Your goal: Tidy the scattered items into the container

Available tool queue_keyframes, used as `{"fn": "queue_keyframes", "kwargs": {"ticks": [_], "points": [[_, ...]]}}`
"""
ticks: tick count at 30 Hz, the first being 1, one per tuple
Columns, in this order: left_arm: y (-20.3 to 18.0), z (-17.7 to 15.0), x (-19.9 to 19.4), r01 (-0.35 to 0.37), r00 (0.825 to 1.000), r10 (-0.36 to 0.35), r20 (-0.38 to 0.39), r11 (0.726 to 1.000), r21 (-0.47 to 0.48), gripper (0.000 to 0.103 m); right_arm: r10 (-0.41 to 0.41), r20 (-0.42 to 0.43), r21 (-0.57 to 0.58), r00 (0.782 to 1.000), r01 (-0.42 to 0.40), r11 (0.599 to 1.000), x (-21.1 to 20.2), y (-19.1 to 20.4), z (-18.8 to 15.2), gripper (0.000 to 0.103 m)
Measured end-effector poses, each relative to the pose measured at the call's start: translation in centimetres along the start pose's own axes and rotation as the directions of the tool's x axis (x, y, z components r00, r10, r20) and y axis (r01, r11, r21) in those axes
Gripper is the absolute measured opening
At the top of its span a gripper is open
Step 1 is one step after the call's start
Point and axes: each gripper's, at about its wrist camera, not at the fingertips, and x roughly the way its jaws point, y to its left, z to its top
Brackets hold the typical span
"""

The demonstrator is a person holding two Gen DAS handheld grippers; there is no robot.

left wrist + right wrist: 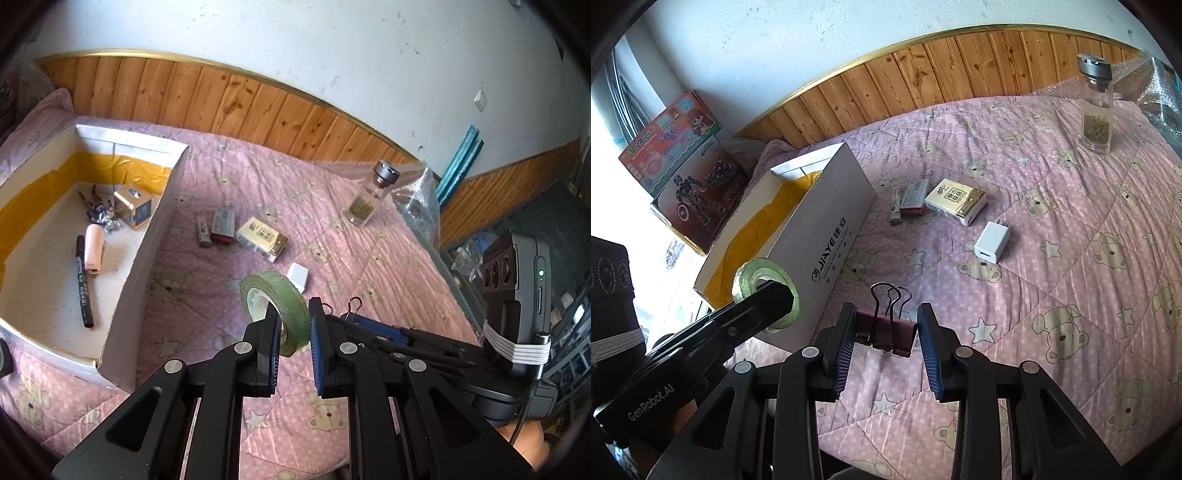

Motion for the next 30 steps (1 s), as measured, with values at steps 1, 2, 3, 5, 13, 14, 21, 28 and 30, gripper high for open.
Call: {"fn": "queue_keyframes", "kwargs": {"ticks": [1, 2, 3, 5, 13, 14, 21, 28, 30], "points": [[0.1, 0.1, -0.1, 0.004, 1.0, -0.004, 0.003, 1.0, -0.004, 0.015, 0.004, 0.0, -0.006, 1.0, -0.004, 1.0, 0.0, 0.2, 0.1, 0.035], [0.2, 0.2, -0.3, 0.007, 1.0, -0.007, 0.007, 1.0, -0.007, 0.015, 0.004, 0.002, -0.013, 1.0, -0.004, 1.0, -0.1, 0.5, 0.1, 0.035], [0.3, 0.3, -0.5, 0.005, 1.0, -0.005, 0.013, 1.0, -0.01, 0.015, 0.005, 0.003, -0.02, 1.0, -0.005, 1.0, -0.2, 0.8, 0.2, 0.035], [0.5, 0.5, -0.8, 0.012, 1.0, -0.012, 0.022, 1.0, -0.018, 0.014, 0.012, 0.006, -0.028, 1.0, -0.012, 1.0, -0.4, 1.3, 0.4, 0.035], [1.4, 1.0, -2.2, 0.027, 0.998, -0.025, 0.056, 0.999, -0.044, 0.014, 0.038, 0.021, -0.072, 0.999, -0.036, 0.997, -1.0, 3.5, 1.3, 0.035], [1.4, 1.1, -2.4, 0.029, 0.998, -0.026, 0.061, 0.998, -0.047, 0.015, 0.042, 0.022, -0.078, 0.999, -0.04, 0.996, -1.1, 3.8, 1.5, 0.035], [2.3, 1.8, -4.3, 0.047, 0.993, -0.039, 0.108, 0.996, -0.07, 0.014, 0.074, 0.034, -0.117, 0.997, -0.069, 0.991, -1.5, 6.2, 2.5, 0.035], [3.7, 2.4, -5.6, 0.047, 0.989, -0.034, 0.141, 0.994, -0.095, 0.015, 0.098, 0.037, -0.151, 0.995, -0.091, 0.984, -1.5, 8.2, 3.2, 0.035], [4.1, 2.6, -5.9, 0.046, 0.988, -0.03, 0.15, 0.994, -0.103, 0.015, 0.101, 0.038, -0.161, 0.994, -0.094, 0.983, -1.5, 8.7, 3.3, 0.035]]}}
